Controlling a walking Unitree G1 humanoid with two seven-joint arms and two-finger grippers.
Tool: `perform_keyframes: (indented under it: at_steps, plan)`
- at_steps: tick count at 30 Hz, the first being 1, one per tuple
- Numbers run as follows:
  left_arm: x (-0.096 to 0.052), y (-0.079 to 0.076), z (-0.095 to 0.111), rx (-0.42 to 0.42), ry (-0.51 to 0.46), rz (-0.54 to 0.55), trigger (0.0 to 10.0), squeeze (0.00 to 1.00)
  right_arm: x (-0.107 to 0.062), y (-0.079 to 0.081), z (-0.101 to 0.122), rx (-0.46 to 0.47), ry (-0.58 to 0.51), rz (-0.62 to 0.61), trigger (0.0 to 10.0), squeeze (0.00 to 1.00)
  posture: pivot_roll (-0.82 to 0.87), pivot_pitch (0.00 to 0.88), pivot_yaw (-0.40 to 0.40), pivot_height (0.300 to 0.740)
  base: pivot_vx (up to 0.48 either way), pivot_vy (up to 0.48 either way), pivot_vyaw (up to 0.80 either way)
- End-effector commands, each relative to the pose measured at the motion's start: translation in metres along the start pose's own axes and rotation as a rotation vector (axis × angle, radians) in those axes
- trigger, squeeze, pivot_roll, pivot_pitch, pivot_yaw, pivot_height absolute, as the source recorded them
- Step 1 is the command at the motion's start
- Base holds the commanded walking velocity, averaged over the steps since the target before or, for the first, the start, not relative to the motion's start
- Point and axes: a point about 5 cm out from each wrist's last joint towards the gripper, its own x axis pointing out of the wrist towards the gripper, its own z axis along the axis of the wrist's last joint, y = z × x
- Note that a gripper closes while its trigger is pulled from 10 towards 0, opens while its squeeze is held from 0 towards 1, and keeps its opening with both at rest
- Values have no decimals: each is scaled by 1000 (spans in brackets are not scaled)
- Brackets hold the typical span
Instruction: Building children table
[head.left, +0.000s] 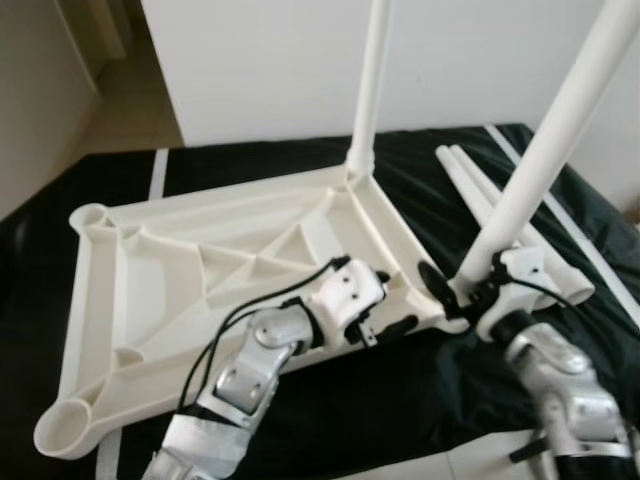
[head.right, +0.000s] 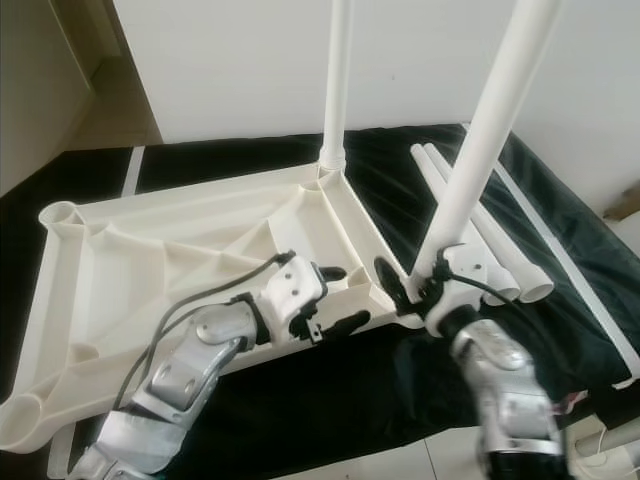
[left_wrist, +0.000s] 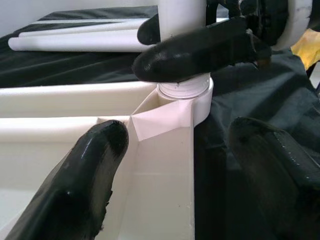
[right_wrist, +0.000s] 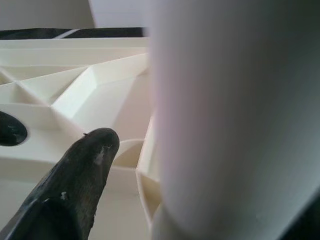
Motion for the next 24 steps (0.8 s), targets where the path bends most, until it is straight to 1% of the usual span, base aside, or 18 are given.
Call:
perform_keyframes:
  at_steps: [1,4,6,8,9,10,11,12,14,15,18,20,22,23,24]
  plan:
    - [1,3,-1,6,21,55,10000,0,1,-1,-2,19,3,40,10000,0,-9,0,-51,740,0,0,0]
    - [2,4,-2,7,23,58,10000,0,2,-1,-2,21,4,44,10000,0,-9,0,-51,740,0,0,0]
    - [3,6,0,40,39,66,10000,0,3,-5,-5,-8,47,105,10000,0,-9,0,-50,740,0,0,0]
    - [3,6,1,55,46,70,10000,0,4,-7,-6,-19,65,133,10000,0,-9,0,-50,740,0,0,0]
    - [4,7,2,45,37,66,10000,0,4,-6,-7,-28,67,146,4902,0,-7,0,-48,740,0,0,0]
    - [5,7,2,38,29,63,10000,0,4,-6,-8,-34,68,155,4902,0,-7,0,-48,740,0,0,0]
    - [6,7,2,18,28,69,10000,0,4,-6,-9,-42,71,166,471,0,-7,0,-45,740,0,0,0]
    - [7,7,1,-48,16,51,10000,0,3,-7,-11,-49,74,174,0,0,-10,0,-42,740,0,0,0]
    - [7,6,1,-65,12,45,10000,0,3,-8,-11,-50,74,175,0,0,-11,0,-40,740,0,0,0]
    - [8,8,1,-16,15,86,10000,0,2,-9,-12,-50,75,169,0,0,-11,0,-40,740,0,0,0]
    - [9,7,1,16,21,103,10000,0,-2,-11,-16,-34,79,149,0,0,-23,0,-30,740,0,0,0]
    - [8,5,0,0,22,78,10000,0,-3,-10,-19,-21,79,141,0,0,-30,0,-18,740,0,0,0]
    - [10,4,-3,-47,38,66,10000,0,-5,-8,-21,-9,73,127,0,0,-30,0,-18,740,0,0,0]
    - [11,5,-4,-65,46,61,10000,0,-6,-6,-24,9,71,104,10000,0,-37,0,-8,740,0,0,0]
    - [11,5,-4,-65,46,61,10000,0,-6,-6,-24,9,71,104,10000,0,-37,0,-8,740,0,0,0]
